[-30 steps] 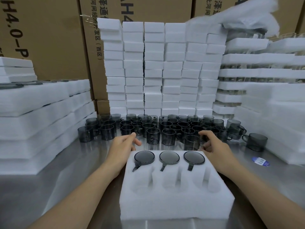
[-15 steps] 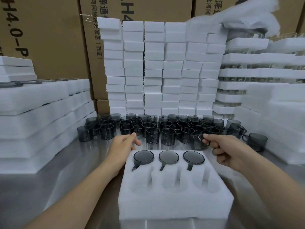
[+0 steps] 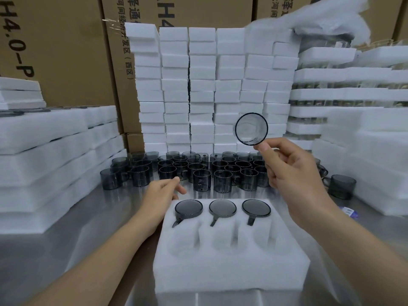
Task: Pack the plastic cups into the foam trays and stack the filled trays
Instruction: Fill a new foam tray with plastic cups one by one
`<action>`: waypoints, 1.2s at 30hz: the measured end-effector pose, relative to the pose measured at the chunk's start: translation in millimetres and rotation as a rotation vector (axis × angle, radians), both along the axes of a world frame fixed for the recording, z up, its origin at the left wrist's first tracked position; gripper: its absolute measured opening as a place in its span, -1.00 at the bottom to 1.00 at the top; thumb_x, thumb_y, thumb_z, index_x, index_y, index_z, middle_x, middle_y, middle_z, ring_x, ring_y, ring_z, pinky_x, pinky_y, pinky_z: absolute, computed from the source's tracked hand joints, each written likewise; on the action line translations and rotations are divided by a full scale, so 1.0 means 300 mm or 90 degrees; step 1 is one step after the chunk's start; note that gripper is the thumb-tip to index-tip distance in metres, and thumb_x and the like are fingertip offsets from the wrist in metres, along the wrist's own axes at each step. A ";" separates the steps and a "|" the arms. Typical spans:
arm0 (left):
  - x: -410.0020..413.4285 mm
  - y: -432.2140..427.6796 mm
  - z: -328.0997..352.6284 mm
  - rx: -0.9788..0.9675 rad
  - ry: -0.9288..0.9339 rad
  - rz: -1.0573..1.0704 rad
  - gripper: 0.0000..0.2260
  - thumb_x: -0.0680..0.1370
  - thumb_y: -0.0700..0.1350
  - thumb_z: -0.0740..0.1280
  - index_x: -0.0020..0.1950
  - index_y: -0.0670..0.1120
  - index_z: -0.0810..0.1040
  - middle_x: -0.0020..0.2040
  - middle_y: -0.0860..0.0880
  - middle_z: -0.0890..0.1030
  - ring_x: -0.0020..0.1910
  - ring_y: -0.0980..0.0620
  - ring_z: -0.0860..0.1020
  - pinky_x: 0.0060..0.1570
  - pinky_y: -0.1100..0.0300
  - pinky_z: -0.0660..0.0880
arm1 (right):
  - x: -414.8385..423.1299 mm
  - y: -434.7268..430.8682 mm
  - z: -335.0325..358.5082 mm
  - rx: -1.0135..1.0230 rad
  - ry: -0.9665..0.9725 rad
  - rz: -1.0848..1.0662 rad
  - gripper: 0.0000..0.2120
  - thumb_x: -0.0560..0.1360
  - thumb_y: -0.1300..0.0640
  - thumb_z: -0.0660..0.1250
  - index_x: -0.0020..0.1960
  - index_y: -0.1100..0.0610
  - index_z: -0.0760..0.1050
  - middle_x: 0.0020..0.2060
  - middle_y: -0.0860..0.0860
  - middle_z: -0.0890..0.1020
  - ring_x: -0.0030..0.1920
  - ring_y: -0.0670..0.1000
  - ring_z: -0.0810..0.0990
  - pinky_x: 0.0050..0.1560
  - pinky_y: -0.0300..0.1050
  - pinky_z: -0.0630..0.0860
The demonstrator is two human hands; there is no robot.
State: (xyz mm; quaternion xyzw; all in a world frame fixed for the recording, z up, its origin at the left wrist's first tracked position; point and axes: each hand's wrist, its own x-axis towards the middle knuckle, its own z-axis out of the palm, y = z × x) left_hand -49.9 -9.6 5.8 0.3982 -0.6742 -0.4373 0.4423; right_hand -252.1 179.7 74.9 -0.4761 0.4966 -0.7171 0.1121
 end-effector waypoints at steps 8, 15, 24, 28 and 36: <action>-0.001 0.004 0.002 -0.011 -0.011 -0.003 -0.56 0.74 0.01 0.29 -0.22 -0.17 0.72 -0.49 0.02 0.51 -0.41 0.06 0.49 -0.16 0.10 0.43 | 0.044 0.015 -0.010 -0.012 0.033 0.006 -0.87 0.66 0.00 0.41 -0.04 -0.03 0.68 -0.33 -0.01 0.64 -0.39 -0.05 0.47 -0.39 -0.33 0.40; -0.003 -0.011 -0.008 -0.020 -0.015 -0.003 -0.55 0.73 0.01 0.29 -0.27 -0.12 0.72 -0.50 0.02 0.52 -0.49 0.16 0.49 -0.16 0.10 0.43 | 0.061 0.036 -0.008 -0.066 0.117 -0.024 -0.91 0.68 0.18 0.37 0.13 0.01 0.60 -0.10 -0.04 0.77 -0.17 -0.02 0.74 -0.28 -0.38 0.48; -0.001 -0.017 -0.012 -0.028 -0.020 -0.011 -0.56 0.73 0.04 0.28 -0.29 0.01 0.72 -0.50 0.03 0.53 -0.45 0.12 0.49 -0.05 0.04 0.53 | 0.038 0.049 0.020 -0.175 0.058 -0.145 -0.80 0.74 0.02 0.26 -0.02 -0.14 0.59 -0.31 0.00 0.64 -0.47 -0.02 0.54 -0.44 -0.25 0.43; -0.001 -0.007 -0.010 -0.025 -0.008 -0.008 -0.55 0.73 0.01 0.29 -0.30 -0.07 0.72 -0.48 -0.01 0.52 -0.40 0.03 0.50 -0.08 0.07 0.50 | 0.037 0.013 -0.008 0.118 -0.112 0.002 -0.69 0.75 0.04 0.21 -0.11 0.08 0.57 -0.38 0.05 0.61 -0.52 -0.06 0.40 -0.48 -0.22 0.31; -0.002 0.002 -0.003 -0.025 -0.007 -0.003 -0.56 0.74 -0.01 0.28 -0.26 -0.14 0.72 -0.45 -0.05 0.52 -0.40 0.05 0.51 -0.07 0.08 0.48 | 0.040 0.006 -0.006 0.203 -0.446 0.234 -0.73 0.73 0.14 0.09 -0.09 0.13 0.44 -0.46 -0.04 0.46 -0.57 -0.12 0.30 -0.54 -0.28 0.17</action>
